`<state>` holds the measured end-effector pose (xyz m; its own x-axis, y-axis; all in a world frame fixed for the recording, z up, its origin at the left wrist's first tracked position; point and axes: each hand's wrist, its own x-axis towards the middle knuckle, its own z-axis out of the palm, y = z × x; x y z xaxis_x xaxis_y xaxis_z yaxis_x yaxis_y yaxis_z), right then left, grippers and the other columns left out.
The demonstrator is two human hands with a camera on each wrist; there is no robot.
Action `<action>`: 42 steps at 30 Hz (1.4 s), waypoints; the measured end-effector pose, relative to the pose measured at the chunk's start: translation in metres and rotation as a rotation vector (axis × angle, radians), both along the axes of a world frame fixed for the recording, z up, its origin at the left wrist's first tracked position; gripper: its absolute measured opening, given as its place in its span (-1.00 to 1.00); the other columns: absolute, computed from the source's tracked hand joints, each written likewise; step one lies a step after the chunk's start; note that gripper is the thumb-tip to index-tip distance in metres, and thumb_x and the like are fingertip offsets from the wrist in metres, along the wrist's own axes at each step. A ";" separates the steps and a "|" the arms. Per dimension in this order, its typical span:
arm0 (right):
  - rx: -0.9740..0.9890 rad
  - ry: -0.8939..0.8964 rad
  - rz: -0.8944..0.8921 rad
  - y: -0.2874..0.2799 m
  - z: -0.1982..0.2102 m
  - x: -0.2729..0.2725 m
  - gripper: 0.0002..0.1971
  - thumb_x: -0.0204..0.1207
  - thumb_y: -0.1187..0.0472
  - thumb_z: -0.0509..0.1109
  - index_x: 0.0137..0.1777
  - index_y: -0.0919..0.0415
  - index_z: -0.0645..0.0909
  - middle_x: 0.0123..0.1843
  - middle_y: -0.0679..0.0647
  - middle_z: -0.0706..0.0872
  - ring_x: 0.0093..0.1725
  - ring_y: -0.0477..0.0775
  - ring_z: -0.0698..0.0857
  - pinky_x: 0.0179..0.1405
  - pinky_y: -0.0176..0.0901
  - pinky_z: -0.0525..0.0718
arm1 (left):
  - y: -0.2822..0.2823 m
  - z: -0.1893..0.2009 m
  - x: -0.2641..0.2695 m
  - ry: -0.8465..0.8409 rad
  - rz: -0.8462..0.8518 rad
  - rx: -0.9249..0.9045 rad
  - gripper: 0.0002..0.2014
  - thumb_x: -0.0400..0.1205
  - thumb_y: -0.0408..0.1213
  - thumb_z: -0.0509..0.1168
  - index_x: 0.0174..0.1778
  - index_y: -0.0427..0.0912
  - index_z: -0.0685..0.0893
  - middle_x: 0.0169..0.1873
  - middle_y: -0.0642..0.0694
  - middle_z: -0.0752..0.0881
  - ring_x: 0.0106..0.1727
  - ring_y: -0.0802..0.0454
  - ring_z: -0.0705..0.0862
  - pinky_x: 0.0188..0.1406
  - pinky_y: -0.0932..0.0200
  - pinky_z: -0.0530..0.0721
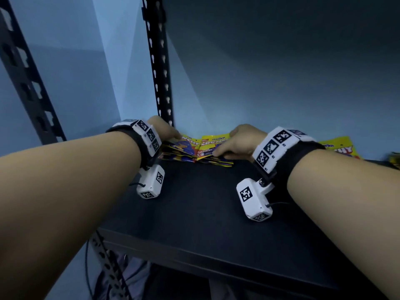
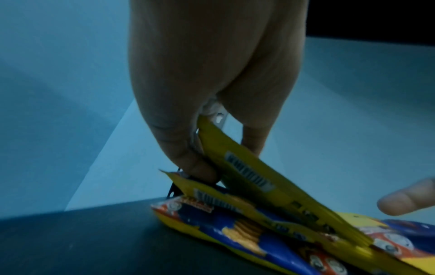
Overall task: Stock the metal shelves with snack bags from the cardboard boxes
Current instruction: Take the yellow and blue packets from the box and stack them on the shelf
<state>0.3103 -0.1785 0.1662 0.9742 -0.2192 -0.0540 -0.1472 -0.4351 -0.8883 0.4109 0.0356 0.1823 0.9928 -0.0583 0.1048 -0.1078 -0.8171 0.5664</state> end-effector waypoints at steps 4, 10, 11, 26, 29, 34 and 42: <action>-0.343 0.061 0.035 0.004 0.009 -0.005 -0.52 0.09 0.16 0.86 -0.58 0.13 0.53 -0.46 0.14 0.73 -0.32 0.15 0.73 0.12 0.21 0.81 | -0.002 0.014 -0.017 0.081 -0.170 0.163 -0.39 0.18 0.14 0.75 -0.06 -0.24 0.83 -0.26 -0.07 0.74 -0.24 0.01 0.65 -0.28 0.13 0.59; -0.746 0.042 0.006 0.008 0.017 -0.012 -0.36 0.29 -0.28 0.70 -0.37 0.21 0.41 -0.42 0.08 0.47 -0.39 0.12 0.47 -0.44 -0.07 0.37 | 0.004 0.016 -0.022 0.058 -0.258 0.404 -0.11 0.33 0.11 0.71 0.56 -0.17 0.60 0.47 -0.09 0.63 0.35 -0.08 0.64 0.27 0.13 0.58; -0.792 0.043 -0.002 0.009 0.017 -0.012 -0.34 0.32 -0.32 0.66 -0.37 0.21 0.40 -0.42 0.08 0.45 -0.39 0.12 0.47 -0.45 -0.07 0.36 | 0.005 0.013 -0.021 0.029 -0.259 0.414 -0.13 0.36 0.12 0.69 0.55 -0.16 0.61 0.48 -0.10 0.64 0.40 -0.09 0.63 0.31 0.12 0.57; -1.049 0.083 0.025 0.020 0.012 -0.001 -0.35 0.63 -0.40 0.30 -0.30 0.23 0.42 -0.28 0.09 0.56 -0.38 0.03 0.49 -0.37 -0.10 0.41 | 0.005 0.003 -0.020 -0.007 -0.267 0.385 -0.25 0.51 0.32 0.48 0.51 -0.08 0.67 0.47 -0.02 0.66 0.46 -0.02 0.60 0.29 0.18 0.43; -1.071 0.109 0.032 0.025 0.012 -0.004 -0.35 0.66 -0.41 0.23 -0.30 0.22 0.40 -0.25 0.08 0.55 -0.35 0.04 0.49 -0.21 -0.11 0.46 | 0.005 -0.001 -0.021 -0.022 -0.264 0.398 -0.31 0.58 0.31 0.41 0.51 -0.09 0.67 0.44 -0.05 0.68 0.42 -0.03 0.62 0.24 0.18 0.45; -1.074 0.158 0.083 0.024 0.014 -0.005 -0.30 0.67 -0.42 0.18 -0.08 0.32 0.54 0.05 0.12 0.58 0.13 0.24 0.64 0.05 -0.10 0.47 | 0.003 -0.003 -0.024 -0.045 -0.255 0.439 -0.24 0.60 0.28 0.41 0.56 -0.20 0.59 0.49 -0.14 0.64 0.46 -0.12 0.61 0.32 0.11 0.50; -0.977 0.133 0.091 0.017 0.031 -0.048 -0.29 0.49 -0.31 0.52 0.41 0.25 0.66 0.35 0.14 0.76 0.31 0.20 0.73 0.36 0.06 0.69 | 0.014 0.015 -0.073 -0.143 -0.293 0.414 -0.33 0.57 0.10 0.53 0.55 -0.12 0.59 0.47 -0.08 0.63 0.45 -0.11 0.61 0.31 0.14 0.53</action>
